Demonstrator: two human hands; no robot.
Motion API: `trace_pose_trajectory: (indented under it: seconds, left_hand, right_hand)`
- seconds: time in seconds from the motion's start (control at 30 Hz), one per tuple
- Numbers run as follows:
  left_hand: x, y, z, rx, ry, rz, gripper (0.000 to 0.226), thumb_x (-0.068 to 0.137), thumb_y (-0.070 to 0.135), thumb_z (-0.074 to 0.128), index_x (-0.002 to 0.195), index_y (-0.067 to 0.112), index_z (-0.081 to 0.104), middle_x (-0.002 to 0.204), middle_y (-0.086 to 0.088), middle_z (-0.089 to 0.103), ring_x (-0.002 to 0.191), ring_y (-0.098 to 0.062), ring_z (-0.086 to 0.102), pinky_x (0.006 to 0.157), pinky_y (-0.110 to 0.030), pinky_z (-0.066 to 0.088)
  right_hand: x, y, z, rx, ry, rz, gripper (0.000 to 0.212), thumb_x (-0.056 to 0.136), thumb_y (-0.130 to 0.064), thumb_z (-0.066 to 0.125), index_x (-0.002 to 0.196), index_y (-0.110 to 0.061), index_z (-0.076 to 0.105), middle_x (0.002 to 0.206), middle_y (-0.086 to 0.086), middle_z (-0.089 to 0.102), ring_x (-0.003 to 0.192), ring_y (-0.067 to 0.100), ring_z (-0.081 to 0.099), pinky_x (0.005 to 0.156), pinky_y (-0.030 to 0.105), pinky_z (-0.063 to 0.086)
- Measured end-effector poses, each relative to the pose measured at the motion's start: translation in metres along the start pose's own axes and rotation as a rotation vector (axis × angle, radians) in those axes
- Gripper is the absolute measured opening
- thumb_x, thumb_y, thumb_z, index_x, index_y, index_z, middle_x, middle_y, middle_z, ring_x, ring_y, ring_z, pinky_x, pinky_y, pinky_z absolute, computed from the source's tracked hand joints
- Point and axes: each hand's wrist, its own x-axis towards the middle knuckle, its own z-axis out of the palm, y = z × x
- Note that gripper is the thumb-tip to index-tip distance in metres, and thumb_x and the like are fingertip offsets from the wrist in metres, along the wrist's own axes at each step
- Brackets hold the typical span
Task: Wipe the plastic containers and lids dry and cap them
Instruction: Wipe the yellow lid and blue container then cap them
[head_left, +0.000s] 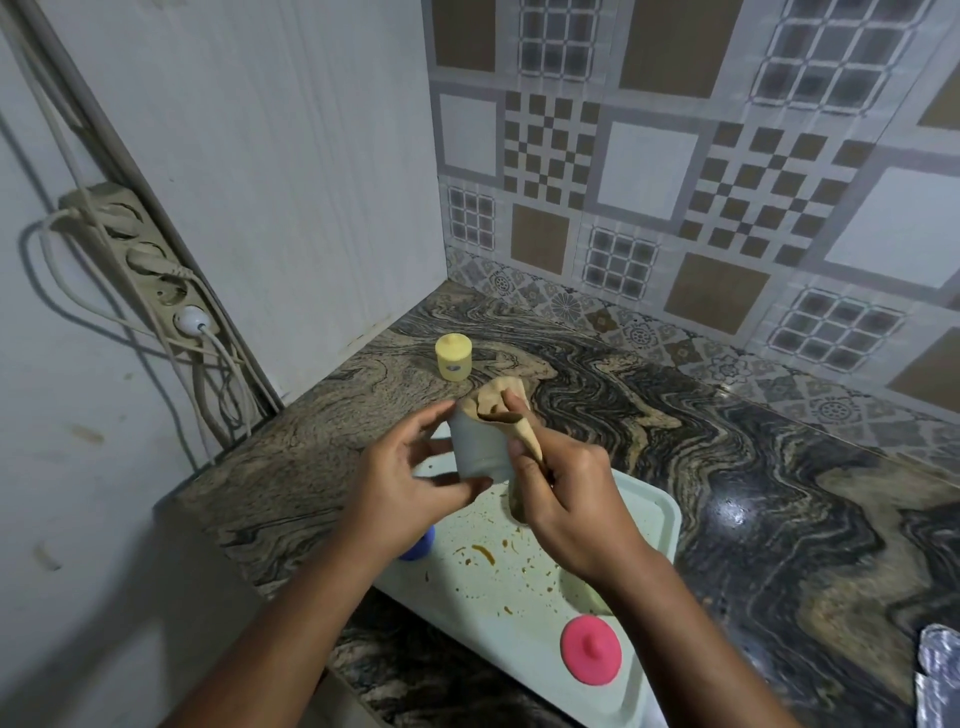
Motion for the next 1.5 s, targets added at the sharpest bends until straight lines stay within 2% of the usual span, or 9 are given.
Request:
trace_pose_trajectory:
  seconds: [0.13, 0.43, 0.63, 0.73, 0.87, 1.0, 1.13, 1.37, 1.5]
  left_hand:
    - [0.003, 0.005, -0.008, 0.002, 0.050, 0.083, 0.077, 0.061, -0.011, 0.087, 0.123, 0.028, 0.061, 0.116, -0.005, 0.073, 0.109, -0.019, 0.070, 0.085, -0.028, 0.058]
    - [0.009, 0.031, -0.031, 0.054, 0.066, 0.202, 0.077, 0.065, -0.006, 0.087, 0.129, 0.026, 0.059, 0.132, 0.009, 0.062, 0.120, -0.004, 0.061, 0.078, -0.022, 0.058]
    - [0.007, 0.035, -0.024, 0.117, 0.077, 0.214, 0.080, 0.065, -0.004, 0.088, 0.133, 0.021, 0.056, 0.125, 0.021, 0.058, 0.109, 0.018, 0.057, 0.075, -0.011, 0.054]
    - [0.008, 0.036, -0.021, 0.198, 0.073, 0.290, 0.081, 0.062, 0.000, 0.091, 0.131, 0.023, 0.055, 0.128, 0.006, 0.063, 0.114, 0.009, 0.060, 0.083, -0.008, 0.051]
    - [0.012, 0.030, -0.022, 0.171, 0.074, 0.329, 0.078, 0.062, -0.001, 0.091, 0.129, 0.020, 0.057, 0.128, -0.003, 0.065, 0.120, -0.006, 0.062, 0.088, -0.013, 0.052]
    - [0.015, 0.027, -0.031, 0.042, 0.169, 0.266, 0.076, 0.062, 0.001, 0.090, 0.124, 0.032, 0.059, 0.130, 0.003, 0.064, 0.125, -0.009, 0.059, 0.083, -0.024, 0.058]
    - [0.013, 0.026, -0.037, 0.172, 0.145, 0.297, 0.076, 0.064, -0.004, 0.088, 0.124, 0.034, 0.059, 0.126, 0.032, 0.058, 0.119, 0.017, 0.050, 0.079, -0.015, 0.055]
    - [0.009, 0.020, -0.032, 0.336, 0.063, 0.340, 0.077, 0.066, 0.009, 0.090, 0.131, 0.035, 0.057, 0.135, 0.016, 0.059, 0.128, -0.009, 0.055, 0.087, -0.051, 0.059]
    - [0.008, 0.016, -0.023, 0.288, 0.046, 0.360, 0.079, 0.064, 0.007, 0.093, 0.132, 0.027, 0.058, 0.129, 0.006, 0.065, 0.120, -0.014, 0.062, 0.089, -0.041, 0.059]
  right_hand:
    - [-0.013, 0.002, 0.002, -0.038, -0.040, -0.114, 0.037, 0.099, -0.027, 0.043, 0.120, -0.013, 0.069, 0.130, 0.014, 0.070, 0.130, 0.013, 0.060, 0.096, 0.021, 0.052]
    - [-0.031, 0.014, -0.005, 0.166, -0.036, 0.128, 0.039, 0.100, -0.028, 0.043, 0.069, -0.006, 0.055, 0.054, -0.001, 0.063, 0.051, 0.012, 0.056, 0.059, 0.034, 0.050]
    - [0.003, -0.009, -0.012, 0.243, 0.262, 0.055, 0.031, 0.098, -0.020, 0.048, 0.067, -0.024, 0.051, 0.057, -0.012, 0.050, 0.052, 0.006, 0.042, 0.054, 0.027, 0.038]
    - [0.007, -0.017, -0.005, 0.075, 0.116, -0.157, 0.026, 0.099, -0.013, 0.050, 0.101, -0.027, 0.072, 0.119, -0.005, 0.073, 0.101, 0.007, 0.070, 0.083, 0.022, 0.052]
    - [0.003, -0.015, 0.012, 0.057, -0.002, -0.184, 0.053, 0.095, -0.020, 0.041, 0.144, -0.007, 0.055, 0.149, 0.019, 0.053, 0.149, 0.007, 0.033, 0.114, 0.033, 0.045]
    - [-0.015, -0.003, 0.012, 0.022, -0.072, -0.202, 0.043, 0.098, -0.021, 0.044, 0.134, -0.014, 0.066, 0.137, 0.007, 0.067, 0.123, 0.006, 0.063, 0.093, 0.016, 0.050]
    - [-0.024, 0.003, 0.009, 0.164, 0.004, 0.020, 0.034, 0.101, -0.026, 0.044, 0.072, -0.032, 0.062, 0.056, -0.004, 0.058, 0.051, 0.001, 0.051, 0.056, 0.021, 0.040]
    - [0.006, -0.008, -0.003, 0.269, 0.258, 0.071, 0.034, 0.101, -0.032, 0.047, 0.068, -0.025, 0.048, 0.058, -0.005, 0.045, 0.051, 0.016, 0.042, 0.048, 0.040, 0.037]
    - [0.010, -0.017, 0.005, 0.063, 0.094, -0.220, 0.033, 0.099, -0.016, 0.047, 0.121, -0.010, 0.071, 0.136, 0.012, 0.066, 0.133, 0.014, 0.058, 0.098, 0.026, 0.052]
